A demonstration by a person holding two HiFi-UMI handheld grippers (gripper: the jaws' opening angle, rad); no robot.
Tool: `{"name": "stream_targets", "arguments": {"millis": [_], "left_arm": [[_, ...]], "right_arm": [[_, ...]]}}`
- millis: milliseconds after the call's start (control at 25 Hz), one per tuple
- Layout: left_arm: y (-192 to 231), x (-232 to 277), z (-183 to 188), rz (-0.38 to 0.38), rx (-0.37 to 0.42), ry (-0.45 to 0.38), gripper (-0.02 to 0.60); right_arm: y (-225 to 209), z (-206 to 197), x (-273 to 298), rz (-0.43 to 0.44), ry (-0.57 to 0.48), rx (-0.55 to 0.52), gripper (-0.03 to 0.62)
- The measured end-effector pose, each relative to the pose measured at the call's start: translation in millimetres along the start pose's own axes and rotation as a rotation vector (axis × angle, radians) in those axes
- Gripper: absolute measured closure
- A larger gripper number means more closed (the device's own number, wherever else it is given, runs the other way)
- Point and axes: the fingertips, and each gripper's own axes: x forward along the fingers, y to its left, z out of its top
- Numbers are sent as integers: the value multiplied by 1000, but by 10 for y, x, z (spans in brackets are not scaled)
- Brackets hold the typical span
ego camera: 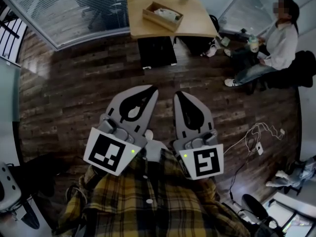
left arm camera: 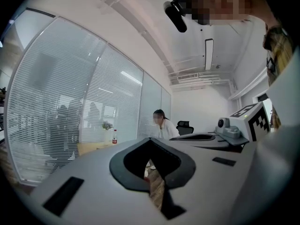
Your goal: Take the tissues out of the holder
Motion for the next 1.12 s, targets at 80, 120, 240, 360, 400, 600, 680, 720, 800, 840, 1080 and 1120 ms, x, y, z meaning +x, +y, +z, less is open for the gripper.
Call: {"name": "stream_targets", "arguments": {"millis": [80,120,240,360,400,600,680,720,800,840,1080,1120], "left_arm": [[72,35,0,-5,0,-1,574],[120,61,3,-7,-2,-3,574],[315,166,7,-15,-8,-3,574],[571,327,10,-25,-13,3,574],[663,395,19,-30,-15,4,574],[1140,748,86,-57,-17,8,574],[1352,859,97,-64,-17,13,574],[1458,905,103,-68,-16,15,574],[1659,981,120,-74,-15,19,574],[1752,1010,128,-77,-16,21,574],[2186,1142,69,-84,-27,54,574],[2238,1162,59,-84,-32,57,574]], "right_arm": [[-14,-4,77,-3,-1,-4,583],[-20,0,128,0,-10,-6,583],[-49,-6,331,-4,-9,-6,583],[-108,36,632,-15,-13,-6,583],[-137,44,738,-19,-10,-7,583],[-310,63,1294,-47,20,-7,583],[-366,96,1537,-57,7,-4,583],[-393,104,1647,-64,8,-5,583],[-437,126,1843,-80,11,-6,583],[-451,139,1929,-86,12,-8,583],[-555,108,2253,-146,35,6,583],[-574,95,2283,-155,43,11,583]]}}
